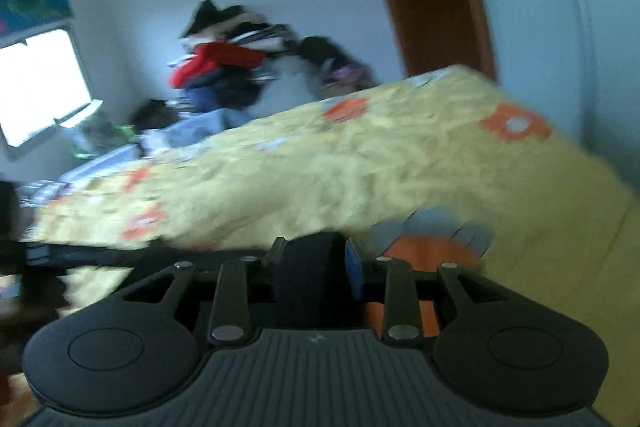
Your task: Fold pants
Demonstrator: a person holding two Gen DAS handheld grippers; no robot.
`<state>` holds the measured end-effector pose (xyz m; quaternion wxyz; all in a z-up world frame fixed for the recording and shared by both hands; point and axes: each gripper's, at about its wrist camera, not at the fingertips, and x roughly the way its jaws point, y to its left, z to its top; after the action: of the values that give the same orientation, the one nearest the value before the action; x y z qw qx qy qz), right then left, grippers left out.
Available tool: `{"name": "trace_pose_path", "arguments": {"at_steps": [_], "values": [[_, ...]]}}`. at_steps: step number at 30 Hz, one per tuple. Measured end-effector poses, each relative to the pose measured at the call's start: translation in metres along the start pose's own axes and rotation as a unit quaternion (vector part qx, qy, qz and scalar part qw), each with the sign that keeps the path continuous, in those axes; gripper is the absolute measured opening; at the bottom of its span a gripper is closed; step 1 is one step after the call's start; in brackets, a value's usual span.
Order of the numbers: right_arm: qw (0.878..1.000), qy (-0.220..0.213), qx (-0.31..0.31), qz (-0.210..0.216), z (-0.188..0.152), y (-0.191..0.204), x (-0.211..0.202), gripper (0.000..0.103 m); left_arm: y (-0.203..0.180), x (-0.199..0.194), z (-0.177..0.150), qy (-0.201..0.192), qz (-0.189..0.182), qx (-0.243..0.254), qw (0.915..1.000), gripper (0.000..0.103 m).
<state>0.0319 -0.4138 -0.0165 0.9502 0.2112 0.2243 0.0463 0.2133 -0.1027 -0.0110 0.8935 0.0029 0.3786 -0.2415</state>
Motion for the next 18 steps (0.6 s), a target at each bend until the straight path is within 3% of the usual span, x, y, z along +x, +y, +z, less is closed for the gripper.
{"name": "trace_pose_path", "arguments": {"at_steps": [3, 6, 7, 8, 10, 13, 15, 16, 18], "values": [[1.000, 0.013, 0.008, 0.018, -0.013, 0.006, -0.014, 0.030, 0.008, 0.020, 0.002, 0.027, 0.010, -0.011, 0.9995, 0.095], [0.999, 0.034, 0.010, 0.015, -0.026, 0.013, -0.015, 0.031, 0.015, 0.012, 0.002, 0.012, 0.015, -0.029, 0.9994, 0.091], [0.999, 0.039, 0.006, 0.010, -0.030, 0.014, -0.015, 0.035, 0.014, 0.005, 0.001, 0.004, 0.020, -0.025, 0.9995, 0.092], [0.999, 0.044, 0.006, 0.006, -0.033, 0.013, -0.015, 0.049, 0.014, -0.003, -0.001, -0.006, 0.022, -0.022, 0.9995, 0.093], [0.999, 0.049, 0.010, 0.009, -0.038, 0.011, -0.011, 0.062, 0.010, -0.019, -0.009, -0.017, 0.012, -0.016, 0.9996, 0.094], [0.999, 0.047, -0.005, 0.011, -0.040, 0.016, -0.010, 0.064, 0.003, -0.038, -0.022, -0.023, -0.008, -0.019, 0.9995, 0.094], [0.998, 0.050, -0.033, 0.004, -0.042, 0.023, -0.005, 0.059, -0.005, -0.047, -0.032, -0.030, -0.013, -0.016, 0.9993, 0.094], [0.997, 0.050, -0.050, -0.012, -0.043, 0.027, -0.003, 0.044, -0.009, -0.050, -0.038, -0.033, -0.014, -0.011, 0.9993, 0.094], [0.996, 0.051, -0.072, -0.019, -0.045, 0.032, -0.004, 0.039, -0.018, -0.054, -0.045, -0.032, -0.019, 0.002, 0.9993, 0.094]]}}
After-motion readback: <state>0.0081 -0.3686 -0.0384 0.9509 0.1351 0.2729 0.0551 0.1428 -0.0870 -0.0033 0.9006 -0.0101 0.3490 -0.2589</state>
